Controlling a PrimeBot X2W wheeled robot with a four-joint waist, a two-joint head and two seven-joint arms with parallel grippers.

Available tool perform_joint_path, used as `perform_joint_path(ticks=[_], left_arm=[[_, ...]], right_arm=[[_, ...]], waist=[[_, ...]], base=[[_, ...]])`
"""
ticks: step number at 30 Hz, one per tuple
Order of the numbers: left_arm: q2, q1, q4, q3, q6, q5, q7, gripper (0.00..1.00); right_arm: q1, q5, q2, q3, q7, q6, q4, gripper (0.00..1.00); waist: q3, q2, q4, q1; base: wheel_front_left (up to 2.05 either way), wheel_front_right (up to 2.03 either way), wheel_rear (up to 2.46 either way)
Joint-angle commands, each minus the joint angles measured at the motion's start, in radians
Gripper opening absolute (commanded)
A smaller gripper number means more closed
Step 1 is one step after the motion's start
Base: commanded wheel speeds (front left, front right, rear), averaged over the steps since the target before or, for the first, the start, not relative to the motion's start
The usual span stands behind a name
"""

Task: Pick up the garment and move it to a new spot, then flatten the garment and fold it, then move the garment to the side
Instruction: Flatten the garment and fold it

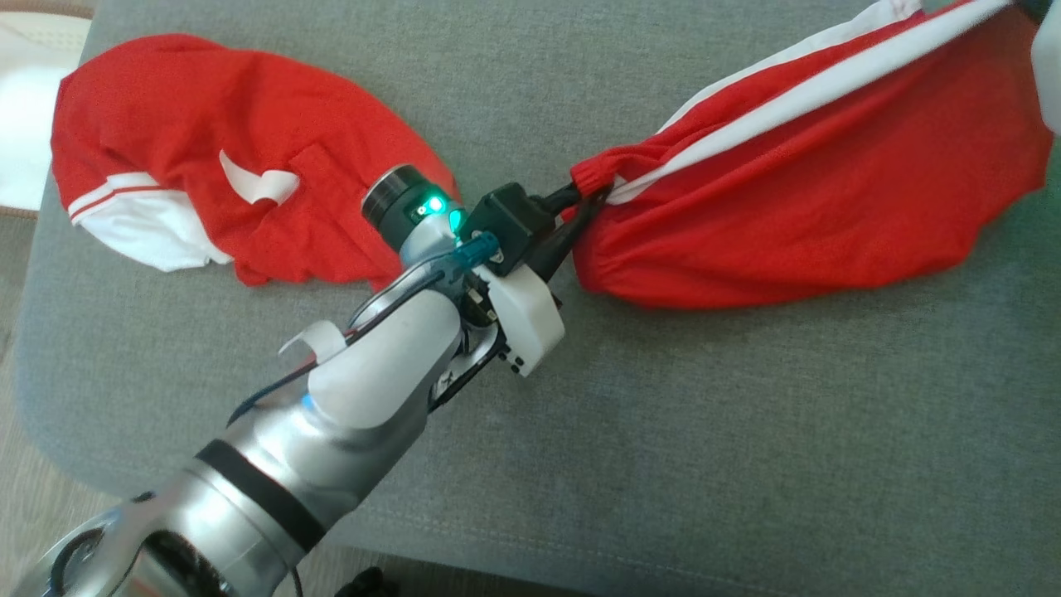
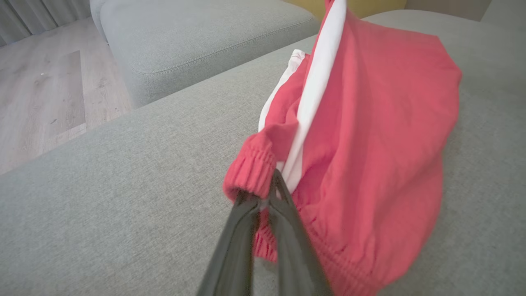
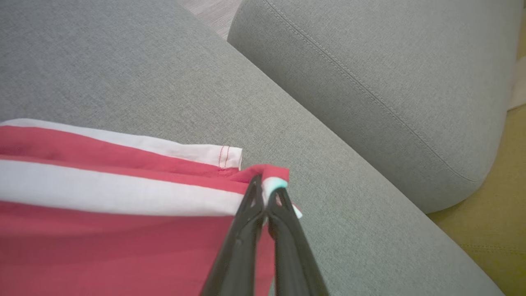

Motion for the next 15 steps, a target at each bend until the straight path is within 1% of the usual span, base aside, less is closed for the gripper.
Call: perform_joint_path(ticks=[1,12,13,14,15], left_arm=[[0.015,-0.042,-0.01,0.043,0.008,0.004,-0.009,0.0],[-0.014,-0.071,0.037,0.066,0.019,0.017,-0.013,0.0],[-0.017,-0.073,0.038,0.069,0.019,0.018,-0.013,0.35],[-0.019,-0.075,0.039,0.072,0.019,0.02,-0.013,0.88],[-0.021,-0.076,0.04,0.075,0.02,0.023,-0.013,1.0]], right_arm=[[-0.021,0.008,-0.003,0.001,-0.017,-0.001,-0.001,0.0],[-0.089,0.034,0.027,0.078,-0.077,-0.001,0.088,0.0],[-0.092,0.038,0.029,0.085,-0.08,-0.001,0.095,0.0],[-0.096,0.042,0.032,0.093,-0.083,-0.001,0.101,0.07],[-0.1,0.047,0.035,0.099,-0.087,-0.001,0.107,1.0]], waist=[[0.007,0.0,0.004,0.0],[0.042,0.0,0.016,0.0],[0.045,0.0,0.016,0.0],[0.046,0.0,0.015,0.0],[0.048,0.0,0.014,0.0]], base=[[0.0,0.0,0.0],[0.0,0.0,0.0],[0.0,0.0,0.0],[0.0,0.0,0.0],[0.0,0.0,0.0]])
